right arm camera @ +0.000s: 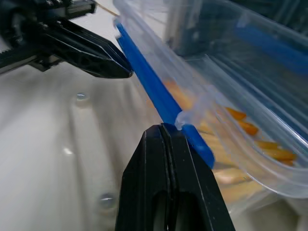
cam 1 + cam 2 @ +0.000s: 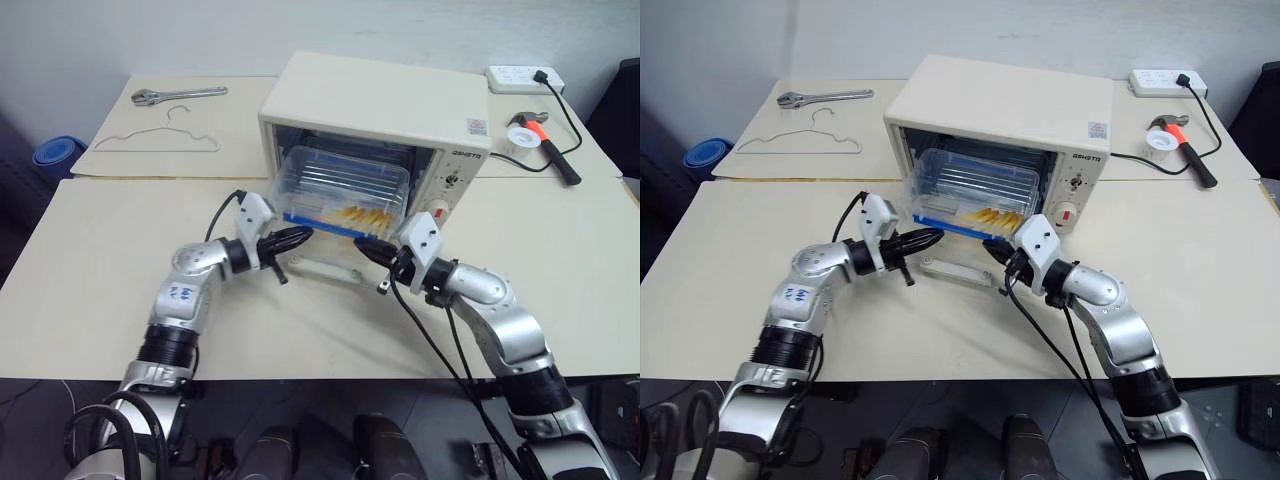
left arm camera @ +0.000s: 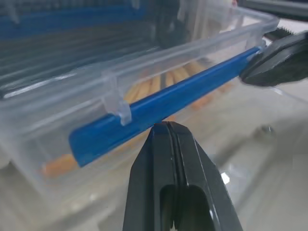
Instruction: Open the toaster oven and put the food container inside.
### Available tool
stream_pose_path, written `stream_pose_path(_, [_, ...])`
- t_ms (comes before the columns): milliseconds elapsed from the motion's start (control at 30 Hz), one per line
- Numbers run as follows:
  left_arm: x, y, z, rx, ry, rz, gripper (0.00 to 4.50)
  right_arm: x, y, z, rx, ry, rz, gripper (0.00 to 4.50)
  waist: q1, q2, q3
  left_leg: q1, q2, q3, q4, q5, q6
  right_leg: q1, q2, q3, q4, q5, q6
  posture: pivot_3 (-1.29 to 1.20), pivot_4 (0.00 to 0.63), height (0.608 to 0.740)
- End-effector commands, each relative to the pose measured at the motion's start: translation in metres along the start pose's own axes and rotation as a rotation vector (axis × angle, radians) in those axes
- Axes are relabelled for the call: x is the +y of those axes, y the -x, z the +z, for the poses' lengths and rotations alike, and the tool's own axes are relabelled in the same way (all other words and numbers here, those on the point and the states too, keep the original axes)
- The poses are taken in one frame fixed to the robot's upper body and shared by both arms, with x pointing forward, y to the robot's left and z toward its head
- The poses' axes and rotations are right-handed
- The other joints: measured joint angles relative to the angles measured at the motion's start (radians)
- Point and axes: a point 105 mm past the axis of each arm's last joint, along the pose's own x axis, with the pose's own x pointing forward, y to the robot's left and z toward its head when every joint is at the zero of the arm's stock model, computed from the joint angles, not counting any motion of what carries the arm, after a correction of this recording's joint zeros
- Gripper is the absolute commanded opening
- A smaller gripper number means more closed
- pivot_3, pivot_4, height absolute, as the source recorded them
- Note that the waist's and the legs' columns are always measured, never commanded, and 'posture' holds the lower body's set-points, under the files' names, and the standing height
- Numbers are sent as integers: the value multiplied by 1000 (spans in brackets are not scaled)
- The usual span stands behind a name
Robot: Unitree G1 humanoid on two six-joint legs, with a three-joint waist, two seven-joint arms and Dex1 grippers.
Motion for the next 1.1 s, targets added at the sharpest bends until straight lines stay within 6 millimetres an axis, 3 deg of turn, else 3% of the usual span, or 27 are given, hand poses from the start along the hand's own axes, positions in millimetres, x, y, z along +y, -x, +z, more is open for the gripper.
stream_pose_path(33, [16,-11,13,-62,-19,125,0,-24,-6,6,-29,43,-112,18,-1,0,0,0,0,0,0,0,0,0,0,0,0,0,0,0,150,740])
stream_pose_path(300, [26,-28,24,-146,-5,195,0,-52,-22,10,-74,35,-272,18,-6,0,0,0,0,2,0,0,0,-1,0,1,1,0,0,0,150,740])
stream_pose_path(433, [27,-12,27,-149,-16,166,0,-42,-9,17,-106,-50,-136,18,-7,0,0,0,0,2,1,0,0,-1,0,1,1,0,0,0,150,740])
stream_pose_path(533, [25,17,35,-133,-50,77,0,-32,21,30,-144,-75,-1,18,-9,0,0,0,1,1,-1,0,0,-2,0,1,2,0,0,0,150,740])
stream_pose_path(667, [11,63,44,-105,-95,-79,1205,-34,63,18,-63,-67,59,0,-11,0,0,-1,1,1,-2,0,0,-2,0,0,4,0,0,0,150,740])
stream_pose_path(800, [-16,114,40,-60,-176,-272,2435,-40,97,-26,101,-25,81,0,-11,0,0,1,1,2,-1,0,1,1,-1,1,-2,0,0,0,150,740])
stream_pose_path(900, [-24,133,29,52,-165,-322,3365,-30,96,-47,131,-33,146,0,-10,0,0,1,2,3,-1,0,1,1,0,2,-2,0,0,0,150,740])
stream_pose_path(1000, [-33,144,36,70,-112,-396,4283,-23,83,-57,96,-55,171,0,-10,1,0,2,2,3,-1,0,1,1,0,2,-1,0,-1,0,150,740])
stream_pose_path(1100, [-33,149,46,55,-82,-397,4480,-19,69,-55,19,-73,180,0,-10,2,1,2,3,3,-1,0,1,1,0,3,-1,1,-1,0,150,740])
